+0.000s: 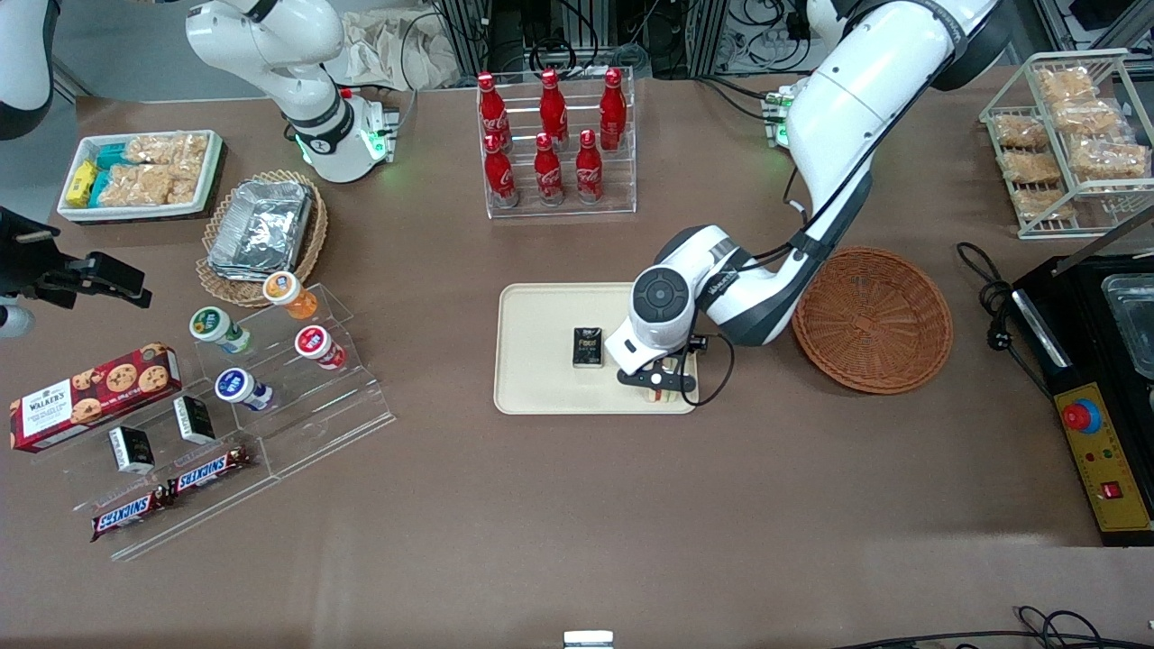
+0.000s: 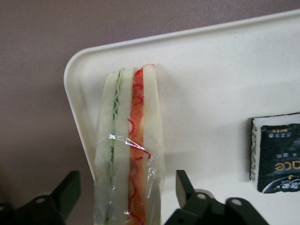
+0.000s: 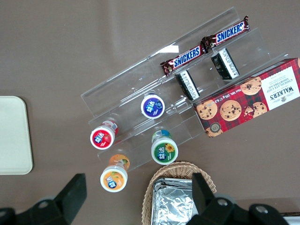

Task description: Place sandwich from basket to tray

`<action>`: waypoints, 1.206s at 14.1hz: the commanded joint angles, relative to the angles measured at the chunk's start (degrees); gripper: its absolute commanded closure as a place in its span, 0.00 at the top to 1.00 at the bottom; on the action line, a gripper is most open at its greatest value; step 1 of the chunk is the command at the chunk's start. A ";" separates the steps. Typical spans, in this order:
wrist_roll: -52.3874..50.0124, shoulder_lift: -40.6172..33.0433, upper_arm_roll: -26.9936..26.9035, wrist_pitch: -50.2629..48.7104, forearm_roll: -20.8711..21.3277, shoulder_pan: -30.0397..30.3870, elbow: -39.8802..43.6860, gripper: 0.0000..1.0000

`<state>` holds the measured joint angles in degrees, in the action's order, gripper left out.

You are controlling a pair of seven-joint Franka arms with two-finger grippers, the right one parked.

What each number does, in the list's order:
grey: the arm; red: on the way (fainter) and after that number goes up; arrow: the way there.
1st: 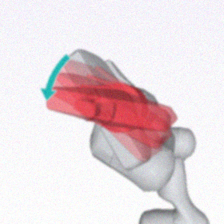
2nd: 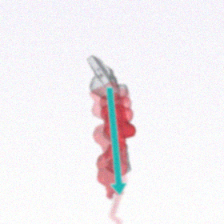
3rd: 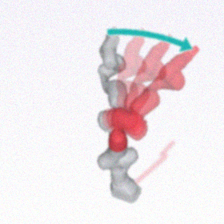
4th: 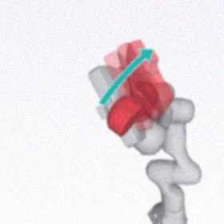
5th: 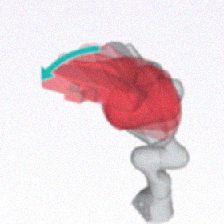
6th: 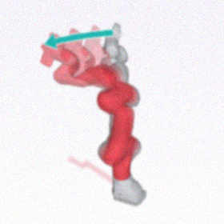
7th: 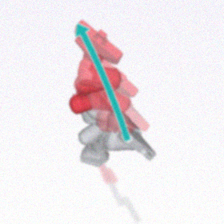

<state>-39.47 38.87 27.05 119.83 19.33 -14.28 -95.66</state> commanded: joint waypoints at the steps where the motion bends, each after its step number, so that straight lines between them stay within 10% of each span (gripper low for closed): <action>1: -1.49 -3.35 0.02 -3.18 0.54 -0.05 0.73 1.00; 12: -5.09 -22.58 -0.24 -21.65 -6.04 6.19 10.40 1.00; 17: 9.38 -33.14 -15.07 -23.50 -16.23 3.21 8.13 1.00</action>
<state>-35.88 10.85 17.78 96.70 7.64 -9.74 -84.77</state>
